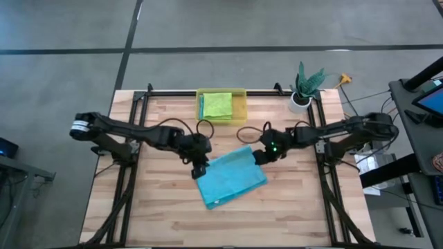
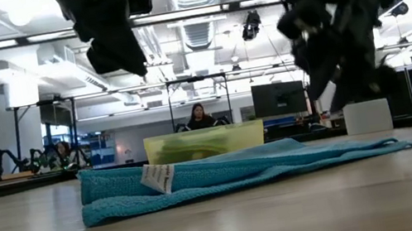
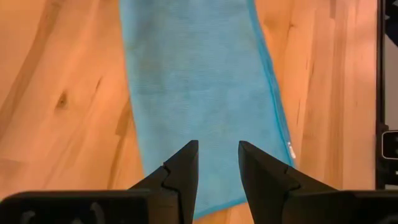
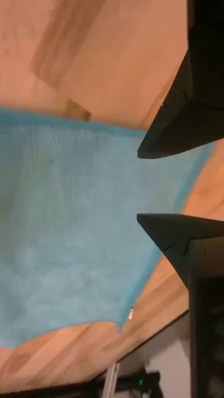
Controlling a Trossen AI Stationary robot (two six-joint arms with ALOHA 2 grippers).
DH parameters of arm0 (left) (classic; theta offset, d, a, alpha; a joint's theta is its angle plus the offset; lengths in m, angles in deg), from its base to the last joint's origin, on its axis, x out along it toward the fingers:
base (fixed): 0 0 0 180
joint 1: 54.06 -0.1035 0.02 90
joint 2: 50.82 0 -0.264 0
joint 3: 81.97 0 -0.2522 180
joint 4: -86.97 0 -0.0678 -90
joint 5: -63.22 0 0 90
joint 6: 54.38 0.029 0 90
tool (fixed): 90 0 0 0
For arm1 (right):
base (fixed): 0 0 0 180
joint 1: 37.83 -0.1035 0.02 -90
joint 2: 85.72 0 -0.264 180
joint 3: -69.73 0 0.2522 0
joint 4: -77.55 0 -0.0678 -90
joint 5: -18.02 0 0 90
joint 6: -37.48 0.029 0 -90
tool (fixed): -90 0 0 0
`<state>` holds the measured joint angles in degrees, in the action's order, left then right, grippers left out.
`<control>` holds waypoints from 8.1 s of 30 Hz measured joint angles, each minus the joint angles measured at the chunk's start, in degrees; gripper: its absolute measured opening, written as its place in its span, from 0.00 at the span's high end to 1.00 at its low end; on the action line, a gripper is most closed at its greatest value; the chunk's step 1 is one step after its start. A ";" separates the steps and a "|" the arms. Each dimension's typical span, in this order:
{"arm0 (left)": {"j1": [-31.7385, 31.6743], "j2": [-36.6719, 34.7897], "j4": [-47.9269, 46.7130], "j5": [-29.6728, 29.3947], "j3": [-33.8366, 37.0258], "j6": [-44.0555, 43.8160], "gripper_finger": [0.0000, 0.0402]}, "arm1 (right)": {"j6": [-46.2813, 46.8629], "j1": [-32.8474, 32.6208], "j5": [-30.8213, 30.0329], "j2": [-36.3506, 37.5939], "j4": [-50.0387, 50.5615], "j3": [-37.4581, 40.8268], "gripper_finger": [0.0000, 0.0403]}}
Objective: Fold microfiber towels
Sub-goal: Fold the blue microfiber cloth
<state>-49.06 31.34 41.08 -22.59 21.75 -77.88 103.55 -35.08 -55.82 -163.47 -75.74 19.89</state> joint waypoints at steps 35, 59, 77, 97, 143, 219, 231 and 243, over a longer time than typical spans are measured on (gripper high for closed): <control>-6.19 -6.13 -5.96 -0.01 -0.13 4.97 0.75 | -2.32 3.77 8.16 -16.24 -20.83 4.51 0.76; -6.76 -6.14 -5.98 0.08 -0.26 6.04 0.75 | -24.97 3.90 -2.88 -16.54 17.83 -21.36 0.98; -15.57 -10.77 -17.42 -4.71 -0.13 9.09 0.75 | -50.48 3.33 -8.47 -39.72 46.57 -68.52 0.98; -24.55 -23.79 -17.91 -5.80 0.09 16.41 0.75 | -49.94 1.52 -7.79 -55.39 50.96 -87.41 0.98; -24.29 -25.08 -24.38 -0.34 0.74 12.13 0.75 | -53.11 -6.40 -0.64 -66.95 53.87 -97.45 0.98; -24.51 -17.75 -16.49 7.12 9.80 12.46 0.76 | -42.15 -11.25 -19.81 -55.58 63.16 -98.93 0.51; -24.50 -30.62 -19.15 7.31 9.73 2.08 0.76 | -33.26 -4.55 -7.02 -57.06 55.38 -94.72 0.51; -24.44 -41.67 -19.47 7.00 9.73 -3.21 0.76 | -34.74 -1.64 2.53 -57.66 46.77 -81.30 0.50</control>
<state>-73.50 -10.33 21.61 -15.59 31.47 -81.10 68.81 -36.72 -53.29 -221.13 -28.97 -61.41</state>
